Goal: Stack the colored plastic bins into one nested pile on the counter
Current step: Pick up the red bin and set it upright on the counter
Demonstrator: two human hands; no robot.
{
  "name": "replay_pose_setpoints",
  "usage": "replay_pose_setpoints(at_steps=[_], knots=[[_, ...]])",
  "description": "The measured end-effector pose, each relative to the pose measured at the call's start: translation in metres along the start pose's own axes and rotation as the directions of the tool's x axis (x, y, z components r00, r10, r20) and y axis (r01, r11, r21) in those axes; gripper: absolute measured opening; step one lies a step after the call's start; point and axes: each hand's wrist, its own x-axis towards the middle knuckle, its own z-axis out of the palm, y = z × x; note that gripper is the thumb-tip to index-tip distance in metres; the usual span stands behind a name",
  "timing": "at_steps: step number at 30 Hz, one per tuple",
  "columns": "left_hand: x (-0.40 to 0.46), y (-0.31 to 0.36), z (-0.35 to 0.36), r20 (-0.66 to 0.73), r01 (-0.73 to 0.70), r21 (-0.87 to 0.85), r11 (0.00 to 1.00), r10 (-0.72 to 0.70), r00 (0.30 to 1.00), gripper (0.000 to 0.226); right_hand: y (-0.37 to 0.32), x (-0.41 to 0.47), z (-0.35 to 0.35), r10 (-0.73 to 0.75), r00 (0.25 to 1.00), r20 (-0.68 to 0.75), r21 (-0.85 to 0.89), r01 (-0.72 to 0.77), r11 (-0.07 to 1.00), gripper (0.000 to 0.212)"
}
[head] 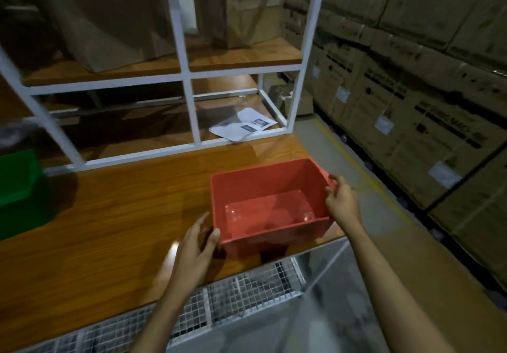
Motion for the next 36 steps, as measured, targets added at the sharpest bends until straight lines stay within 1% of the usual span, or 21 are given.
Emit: replay_pose_setpoints(at_steps=[2,4,6,11,13,16,19,21,22,23,25,28,29,31,34,36], knots=[[0.012,0.019,0.036,-0.011,0.020,-0.053,0.998,-0.021,1.000,0.062,0.025,0.028,-0.012,-0.001,1.000,0.023,0.007,0.000,1.000,0.040],[0.022,0.036,0.065,-0.025,0.030,-0.082,0.996,-0.033,0.999,0.067,0.043,0.050,-0.022,0.003,0.999,0.049,0.020,-0.004,1.000,0.039],[0.032,0.046,0.086,-0.033,0.032,-0.077,0.997,-0.034,0.999,0.070,0.058,0.066,-0.029,0.005,0.998,0.067,0.032,-0.007,0.999,0.038],[0.049,0.053,0.119,-0.040,0.031,0.045,0.998,-0.029,0.999,0.066,0.084,0.087,-0.041,0.070,0.996,0.053,0.068,-0.073,0.995,0.039],[0.053,0.060,0.128,-0.070,0.027,0.085,0.996,-0.022,0.997,0.061,0.087,0.085,-0.045,0.064,0.997,0.037,0.062,-0.066,0.996,0.039],[0.061,0.067,0.135,-0.107,0.003,0.139,0.990,0.012,0.994,0.057,0.089,0.077,-0.045,0.018,1.000,0.006,0.030,-0.018,0.999,0.040],[0.067,0.065,0.137,-0.130,0.013,0.151,0.988,0.007,0.992,0.056,0.090,0.072,-0.044,-0.006,1.000,0.008,-0.005,0.006,1.000,0.041],[0.066,0.064,0.137,-0.132,0.003,0.154,0.988,0.018,0.991,0.055,0.092,0.071,-0.042,-0.048,0.999,-0.019,-0.074,0.046,0.996,0.046],[0.064,0.065,0.135,-0.129,-0.004,0.157,0.988,0.024,0.991,0.056,0.089,0.071,-0.040,-0.084,0.996,-0.042,-0.134,0.077,0.988,0.053],[0.061,0.065,0.132,-0.126,-0.004,0.167,0.986,0.026,0.992,0.056,0.083,0.070,-0.038,-0.128,0.990,-0.063,-0.182,0.114,0.977,0.059],[0.055,0.061,0.120,-0.144,0.023,0.169,0.985,0.002,0.990,0.056,0.052,0.064,-0.033,-0.212,0.974,-0.079,-0.224,0.190,0.956,0.060],[0.040,0.047,0.092,-0.221,0.067,0.126,0.990,-0.038,0.975,0.049,0.000,0.047,-0.014,-0.418,0.907,-0.061,-0.251,0.391,0.885,0.056],[0.033,0.042,0.079,-0.251,0.080,0.126,0.989,-0.046,0.967,0.046,-0.018,0.040,-0.001,-0.477,0.878,-0.036,-0.229,0.457,0.860,0.055],[0.017,0.032,0.047,-0.304,0.109,0.178,0.978,-0.051,0.951,0.043,-0.051,0.020,0.029,-0.543,0.839,0.037,-0.148,0.542,0.827,0.053],[-0.013,0.020,-0.017,-0.380,0.137,0.245,0.960,-0.035,0.924,0.042,-0.103,-0.024,0.077,-0.619,0.766,0.172,0.028,0.624,0.781,0.055],[-0.028,0.013,-0.065,-0.483,0.172,0.248,0.953,-0.032,0.875,0.041,-0.142,-0.058,0.103,-0.655,0.704,0.273,0.136,0.646,0.751,0.057]])
